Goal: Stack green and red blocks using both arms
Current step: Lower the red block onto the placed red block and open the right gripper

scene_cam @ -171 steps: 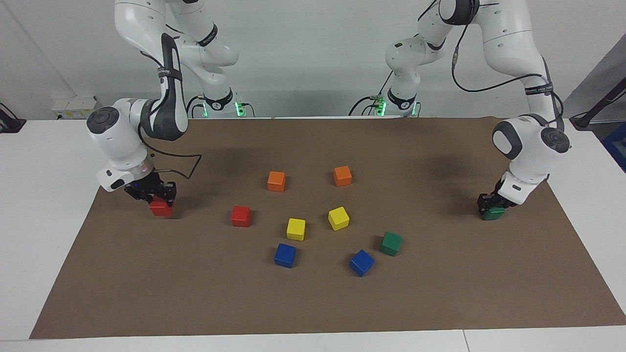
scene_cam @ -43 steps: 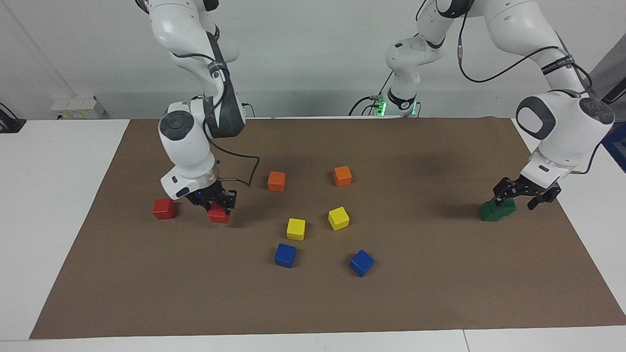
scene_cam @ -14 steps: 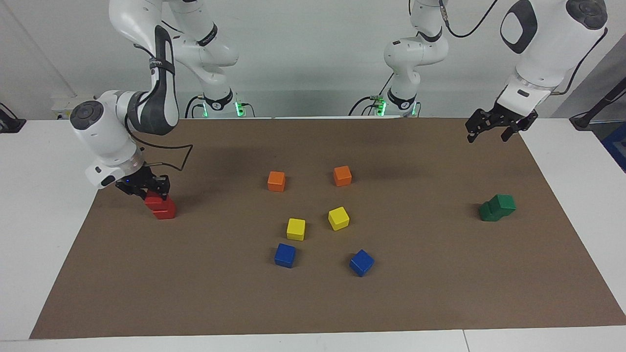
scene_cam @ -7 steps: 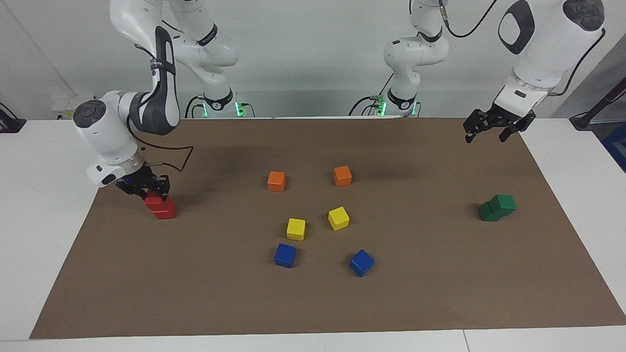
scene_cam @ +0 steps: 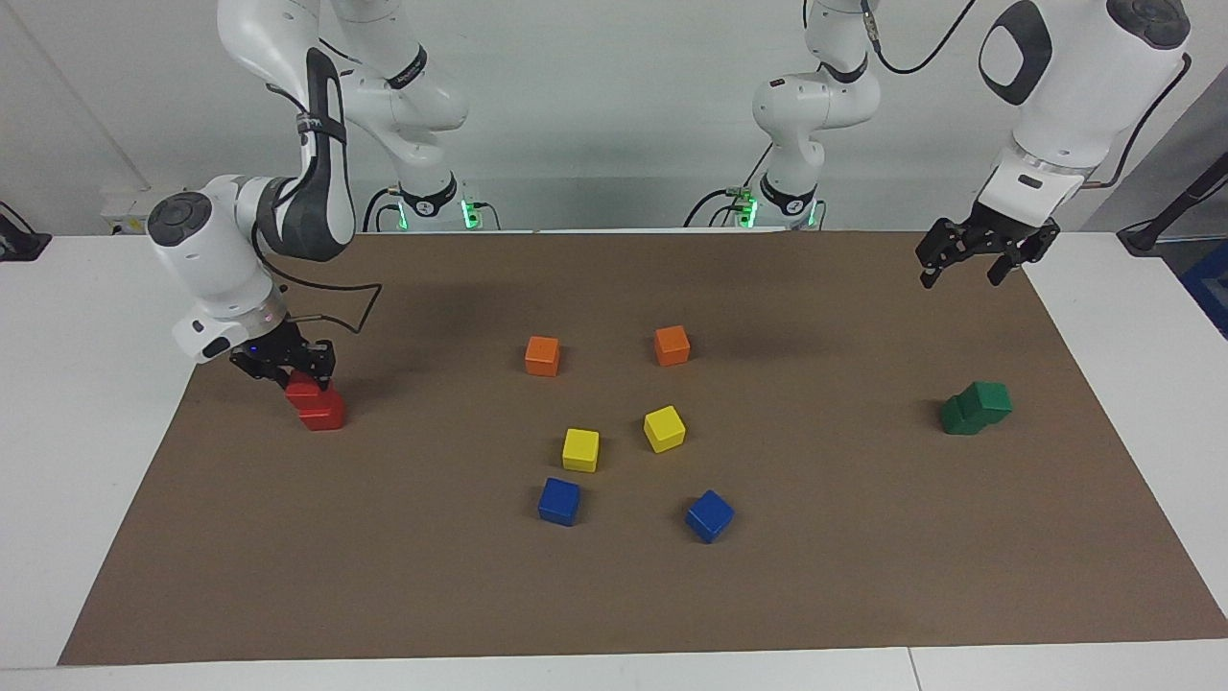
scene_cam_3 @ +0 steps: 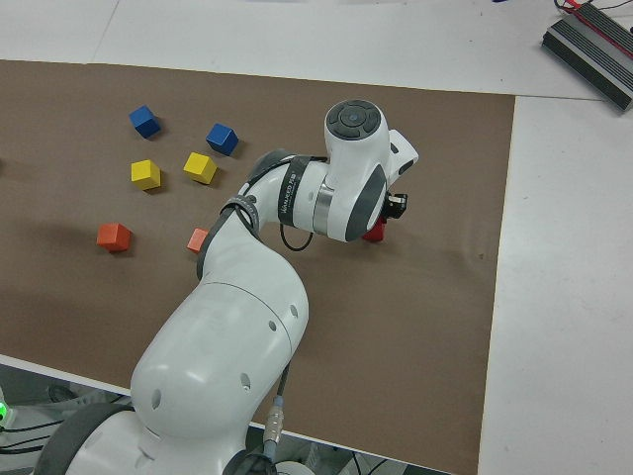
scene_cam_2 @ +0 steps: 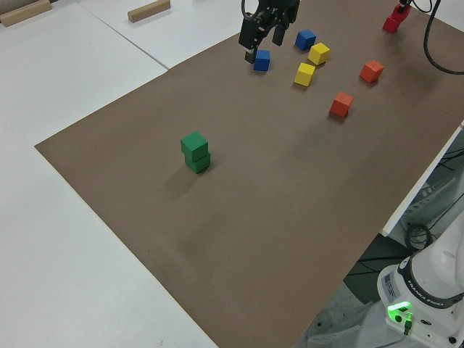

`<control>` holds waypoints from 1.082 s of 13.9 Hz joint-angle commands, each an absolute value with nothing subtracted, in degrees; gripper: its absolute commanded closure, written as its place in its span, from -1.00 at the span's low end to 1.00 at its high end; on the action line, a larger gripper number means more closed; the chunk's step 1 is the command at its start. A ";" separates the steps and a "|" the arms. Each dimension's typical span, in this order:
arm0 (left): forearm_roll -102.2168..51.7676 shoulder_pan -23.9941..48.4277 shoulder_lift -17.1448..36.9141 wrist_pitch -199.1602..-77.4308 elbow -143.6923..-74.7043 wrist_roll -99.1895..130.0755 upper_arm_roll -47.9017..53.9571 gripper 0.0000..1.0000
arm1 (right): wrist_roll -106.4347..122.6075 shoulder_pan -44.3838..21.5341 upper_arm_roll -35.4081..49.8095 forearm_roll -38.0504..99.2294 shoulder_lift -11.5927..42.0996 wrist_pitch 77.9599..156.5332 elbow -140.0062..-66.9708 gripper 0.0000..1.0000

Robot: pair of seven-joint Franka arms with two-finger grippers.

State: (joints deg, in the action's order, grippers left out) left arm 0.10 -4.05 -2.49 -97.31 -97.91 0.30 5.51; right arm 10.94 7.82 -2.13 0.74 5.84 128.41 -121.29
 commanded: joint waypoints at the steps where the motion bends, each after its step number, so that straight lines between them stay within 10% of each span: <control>1: -0.35 -3.34 -3.69 -98.97 -99.76 1.67 4.66 -1.00 | 14.41 8.79 -1.58 1.32 4.57 129.64 -123.49 0.58; 10: -0.35 -3.78 -4.04 -98.70 -100.72 -2.29 4.66 -1.00 | 15.91 8.79 -1.58 1.23 4.57 129.73 -123.49 0.43; 12: -0.35 -3.78 -4.04 -98.70 -100.55 -2.29 4.66 -1.00 | 15.65 8.79 -1.58 1.32 4.57 130.77 -123.49 -0.87; 15: -0.61 -3.78 -4.04 -98.44 -100.46 -2.02 4.66 -1.00 | 15.56 8.70 -1.58 1.32 4.66 130.78 -123.40 -1.00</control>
